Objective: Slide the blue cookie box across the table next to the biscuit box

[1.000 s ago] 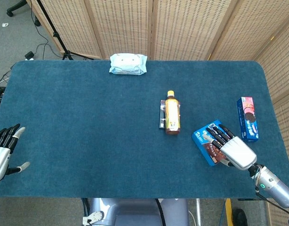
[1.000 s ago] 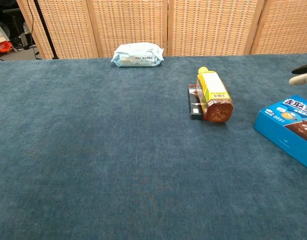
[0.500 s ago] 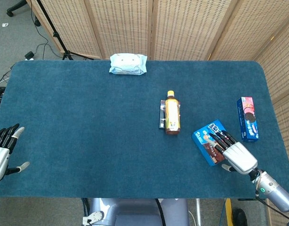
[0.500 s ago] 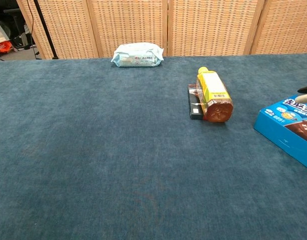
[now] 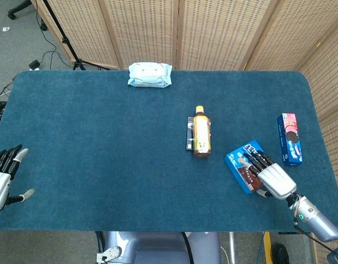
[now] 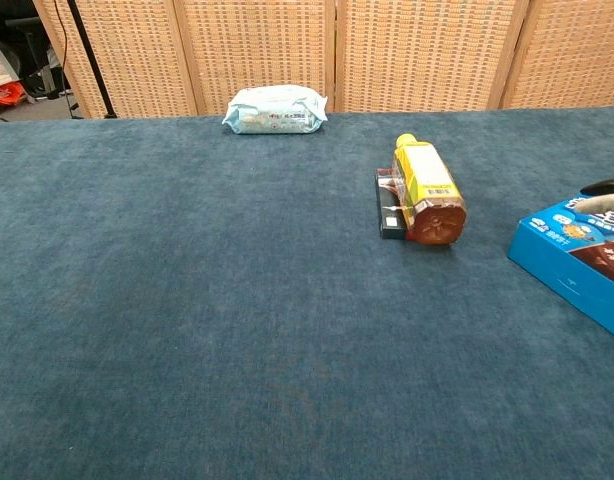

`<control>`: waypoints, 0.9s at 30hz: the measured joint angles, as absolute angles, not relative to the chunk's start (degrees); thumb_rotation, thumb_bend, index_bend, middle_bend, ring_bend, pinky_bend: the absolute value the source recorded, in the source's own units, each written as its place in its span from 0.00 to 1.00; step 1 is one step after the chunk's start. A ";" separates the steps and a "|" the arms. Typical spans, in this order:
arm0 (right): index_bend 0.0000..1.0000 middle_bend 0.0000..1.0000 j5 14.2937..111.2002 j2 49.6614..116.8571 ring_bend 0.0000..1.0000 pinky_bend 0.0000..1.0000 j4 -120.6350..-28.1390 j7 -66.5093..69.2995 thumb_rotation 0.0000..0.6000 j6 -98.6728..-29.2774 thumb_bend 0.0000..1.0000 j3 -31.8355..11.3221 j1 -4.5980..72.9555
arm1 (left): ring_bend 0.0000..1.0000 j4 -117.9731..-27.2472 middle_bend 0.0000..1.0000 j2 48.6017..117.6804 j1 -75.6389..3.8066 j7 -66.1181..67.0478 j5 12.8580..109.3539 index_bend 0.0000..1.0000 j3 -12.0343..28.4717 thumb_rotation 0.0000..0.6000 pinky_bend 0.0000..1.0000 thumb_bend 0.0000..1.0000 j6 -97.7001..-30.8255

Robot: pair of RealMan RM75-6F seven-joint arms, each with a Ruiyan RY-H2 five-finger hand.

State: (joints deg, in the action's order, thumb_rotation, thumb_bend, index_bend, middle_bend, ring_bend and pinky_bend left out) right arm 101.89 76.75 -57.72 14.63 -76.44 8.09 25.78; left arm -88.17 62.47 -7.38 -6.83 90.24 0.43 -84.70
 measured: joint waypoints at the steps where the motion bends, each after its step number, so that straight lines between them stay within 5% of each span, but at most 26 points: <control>1: 0.00 0.00 101.65 77.06 0.00 0.00 -57.47 14.85 1.00 -76.39 0.00 7.79 25.85 | 0.00 -88.19 0.00 62.46 -7.38 -6.81 90.28 0.00 0.41 1.00 0.00 0.00 -84.70; 27: 0.00 0.00 90.41 81.27 0.00 0.00 -60.38 13.73 1.00 -62.14 0.00 -2.66 34.70 | 0.00 -88.37 0.00 62.43 -7.38 -6.77 90.64 0.00 0.04 1.00 0.00 0.00 -84.43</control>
State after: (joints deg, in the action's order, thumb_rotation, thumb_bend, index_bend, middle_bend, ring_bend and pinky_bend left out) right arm 90.41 81.27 -60.38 13.73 -62.14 -2.66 34.70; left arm -88.37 62.43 -7.38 -6.77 90.64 0.04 -84.43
